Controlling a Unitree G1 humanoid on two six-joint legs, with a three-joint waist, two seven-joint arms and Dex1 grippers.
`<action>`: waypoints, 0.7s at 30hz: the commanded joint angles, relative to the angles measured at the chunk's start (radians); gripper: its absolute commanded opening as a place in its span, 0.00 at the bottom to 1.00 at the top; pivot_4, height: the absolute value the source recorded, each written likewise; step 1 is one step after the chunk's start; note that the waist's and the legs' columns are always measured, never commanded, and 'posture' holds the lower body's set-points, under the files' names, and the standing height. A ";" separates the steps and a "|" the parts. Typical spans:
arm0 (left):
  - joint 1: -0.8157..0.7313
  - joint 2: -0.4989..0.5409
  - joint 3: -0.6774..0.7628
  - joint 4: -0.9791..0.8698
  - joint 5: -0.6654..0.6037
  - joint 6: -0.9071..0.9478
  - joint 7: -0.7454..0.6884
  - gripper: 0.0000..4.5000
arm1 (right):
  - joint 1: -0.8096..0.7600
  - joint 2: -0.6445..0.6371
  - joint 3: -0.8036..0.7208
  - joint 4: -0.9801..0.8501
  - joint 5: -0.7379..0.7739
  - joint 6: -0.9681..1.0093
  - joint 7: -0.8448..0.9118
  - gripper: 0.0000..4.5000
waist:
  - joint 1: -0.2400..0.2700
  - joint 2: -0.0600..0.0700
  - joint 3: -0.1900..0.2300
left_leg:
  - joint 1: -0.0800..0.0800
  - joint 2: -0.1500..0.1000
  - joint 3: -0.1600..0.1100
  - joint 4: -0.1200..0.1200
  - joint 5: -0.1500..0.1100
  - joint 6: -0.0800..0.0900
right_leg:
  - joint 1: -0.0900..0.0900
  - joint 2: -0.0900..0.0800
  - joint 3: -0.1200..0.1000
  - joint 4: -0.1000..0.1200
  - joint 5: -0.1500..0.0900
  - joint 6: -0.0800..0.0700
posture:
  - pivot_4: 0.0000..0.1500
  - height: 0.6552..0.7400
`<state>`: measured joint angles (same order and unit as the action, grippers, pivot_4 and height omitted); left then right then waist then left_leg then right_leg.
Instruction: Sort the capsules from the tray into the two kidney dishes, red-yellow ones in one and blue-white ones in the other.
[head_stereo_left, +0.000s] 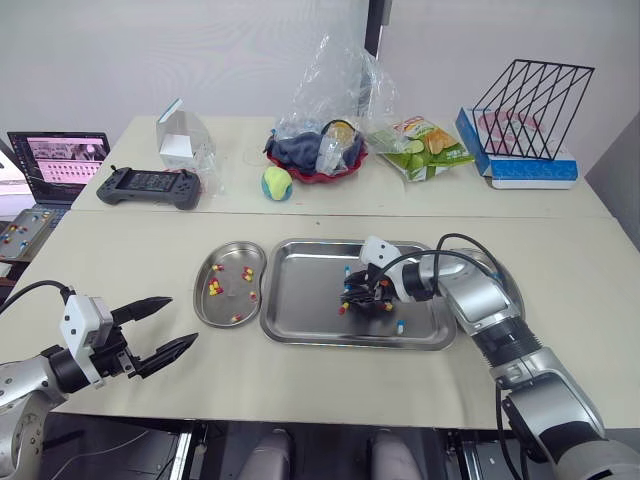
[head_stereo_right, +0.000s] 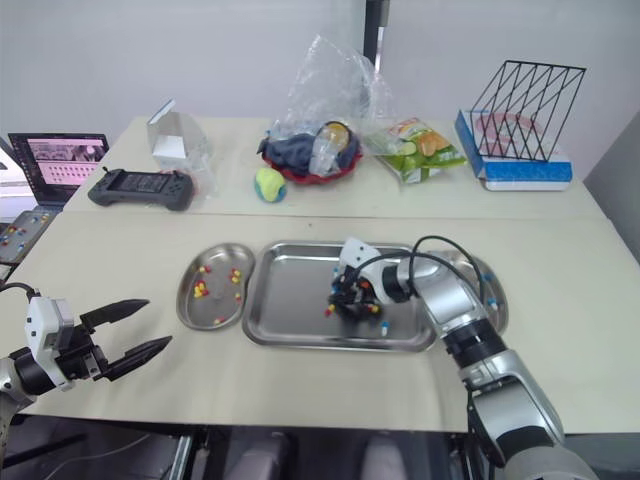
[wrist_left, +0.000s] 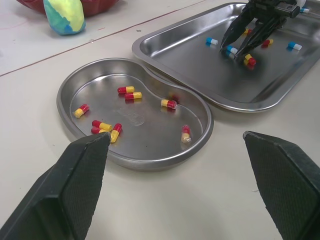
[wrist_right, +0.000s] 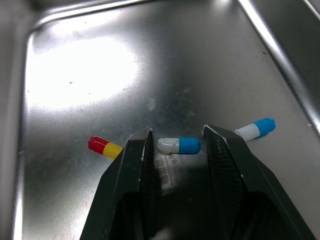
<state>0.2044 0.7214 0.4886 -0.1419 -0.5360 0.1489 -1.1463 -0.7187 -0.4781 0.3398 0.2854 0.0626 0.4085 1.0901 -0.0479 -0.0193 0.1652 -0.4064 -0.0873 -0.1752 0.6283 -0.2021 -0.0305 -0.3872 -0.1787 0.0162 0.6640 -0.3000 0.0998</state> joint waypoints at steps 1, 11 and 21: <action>-0.006 0.021 0.007 -0.010 0.003 -0.018 0.006 1.00 | 0.004 0.000 -0.007 -0.009 -0.004 -0.014 0.002 0.38 | 0.000 0.000 0.000 | 0.000 0.000 0.000 0.000 0.000 0.000 | 0.000 0.000 0.000 0.000 0.000 0.000 | 1.00 0.99; -0.012 0.022 0.007 0.008 0.011 -0.031 -0.003 1.00 | 0.017 0.003 -0.010 -0.028 -0.004 -0.016 -0.008 0.12 | 0.000 0.000 0.000 | 0.000 0.000 0.000 0.000 0.000 0.000 | 0.000 0.000 0.000 0.000 0.000 0.000 | 1.00 0.99; -0.019 0.026 0.004 0.024 0.009 -0.041 -0.013 1.00 | 0.014 -0.005 -0.085 -0.154 0.107 0.097 0.028 0.12 | 0.001 0.000 0.000 | 0.000 0.000 0.000 0.000 0.000 0.000 | 0.000 0.000 0.000 0.000 0.000 0.000 | 1.00 0.99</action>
<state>0.1906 0.7332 0.4831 -0.1115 -0.5159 0.1298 -1.1537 -0.6894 -0.4779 0.3090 0.2056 0.1124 0.4714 1.1045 -0.0471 -0.0194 0.1652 -0.4068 -0.0874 -0.1753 0.6284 -0.2020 -0.0305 -0.3874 -0.1788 0.0162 0.6640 -0.3000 0.0998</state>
